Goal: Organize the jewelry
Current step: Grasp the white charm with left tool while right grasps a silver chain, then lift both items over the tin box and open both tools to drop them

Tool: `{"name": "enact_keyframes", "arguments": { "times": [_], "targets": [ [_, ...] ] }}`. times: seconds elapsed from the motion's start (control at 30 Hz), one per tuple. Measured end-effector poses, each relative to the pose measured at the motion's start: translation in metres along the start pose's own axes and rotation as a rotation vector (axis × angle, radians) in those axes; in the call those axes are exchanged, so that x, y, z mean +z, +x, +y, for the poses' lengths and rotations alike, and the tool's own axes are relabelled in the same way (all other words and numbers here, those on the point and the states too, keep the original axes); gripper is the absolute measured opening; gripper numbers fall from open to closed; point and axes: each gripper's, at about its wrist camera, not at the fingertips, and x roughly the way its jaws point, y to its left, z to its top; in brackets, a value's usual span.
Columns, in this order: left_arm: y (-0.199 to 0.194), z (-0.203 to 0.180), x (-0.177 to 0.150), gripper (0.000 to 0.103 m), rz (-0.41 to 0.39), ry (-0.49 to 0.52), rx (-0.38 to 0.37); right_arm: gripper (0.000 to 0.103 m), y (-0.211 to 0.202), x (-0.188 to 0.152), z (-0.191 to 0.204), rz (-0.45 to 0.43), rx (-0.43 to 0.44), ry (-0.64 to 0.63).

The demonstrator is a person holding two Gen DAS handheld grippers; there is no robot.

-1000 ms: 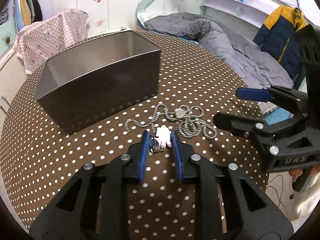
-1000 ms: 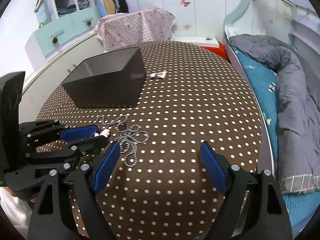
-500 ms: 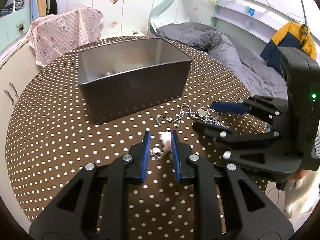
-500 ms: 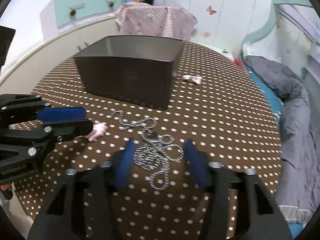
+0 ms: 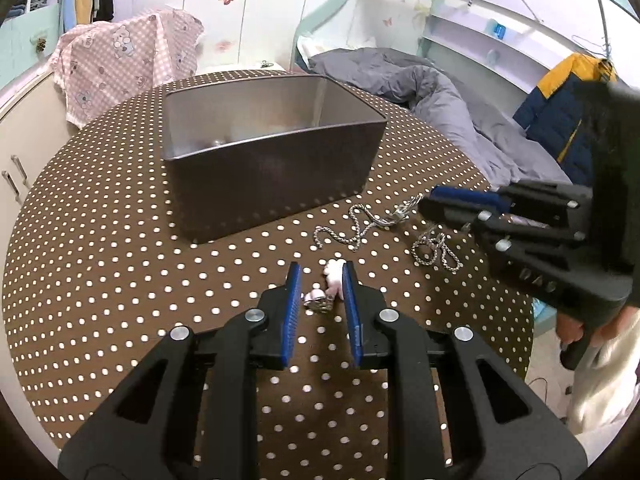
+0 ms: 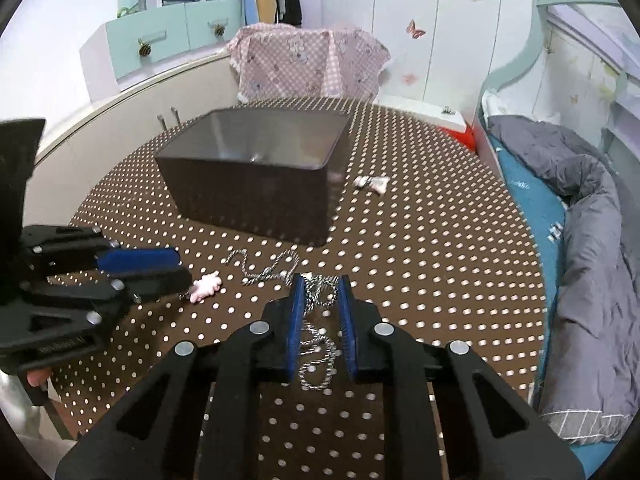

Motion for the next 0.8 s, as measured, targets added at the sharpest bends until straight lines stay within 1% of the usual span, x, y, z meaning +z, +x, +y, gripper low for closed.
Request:
{"name": "enact_keyframes", "arguments": {
  "times": [0.03,0.07,0.1,0.2,0.27,0.3,0.33,0.37,0.4,0.47,0.5,0.67,0.8],
  "targets": [
    [0.002,-0.001,0.000,0.029,0.007,0.002,0.000,0.015,-0.003,0.001,-0.002,-0.005,-0.004,0.004],
    [0.004,-0.002,0.000,0.052,0.011,0.004,0.002,0.015,-0.005,0.001,-0.003,-0.010,-0.006,0.007],
    [0.005,-0.003,0.000,0.065,0.006,0.005,0.009,0.015,-0.006,0.000,-0.004,-0.014,-0.007,0.007],
    [0.008,-0.007,0.002,0.065,0.000,0.009,-0.002,0.015,-0.011,0.000,-0.009,-0.022,-0.014,0.021],
    [0.012,-0.009,0.002,0.064,0.004,0.026,0.009,0.015,-0.015,0.000,-0.012,-0.028,-0.013,0.032],
    [0.017,-0.011,0.002,0.055,0.023,0.045,0.023,0.015,-0.016,0.000,-0.012,-0.033,-0.014,0.034],
    [0.019,-0.012,0.001,0.051,0.031,0.058,0.039,0.015,-0.018,0.001,-0.012,-0.038,-0.017,0.035],
    [0.020,-0.013,0.002,0.039,0.027,0.077,0.065,0.015,-0.020,0.002,-0.013,-0.044,-0.021,0.035],
    [0.020,-0.013,0.003,0.028,0.028,0.083,0.064,0.015,-0.022,0.002,-0.013,-0.049,-0.022,0.034],
    [0.020,-0.010,0.005,0.016,0.033,0.074,0.052,0.015,-0.024,0.002,-0.014,-0.059,-0.022,0.035],
    [0.020,-0.008,0.005,0.016,0.032,0.069,0.044,0.015,-0.025,0.003,-0.014,-0.062,-0.024,0.037],
    [0.016,-0.002,0.006,0.016,0.017,0.051,0.072,0.015,-0.028,0.005,-0.018,-0.074,-0.027,0.041],
    [0.008,0.003,0.009,0.016,-0.001,0.036,0.080,0.015,-0.033,0.011,-0.018,-0.097,-0.025,0.034]
  ]
}}
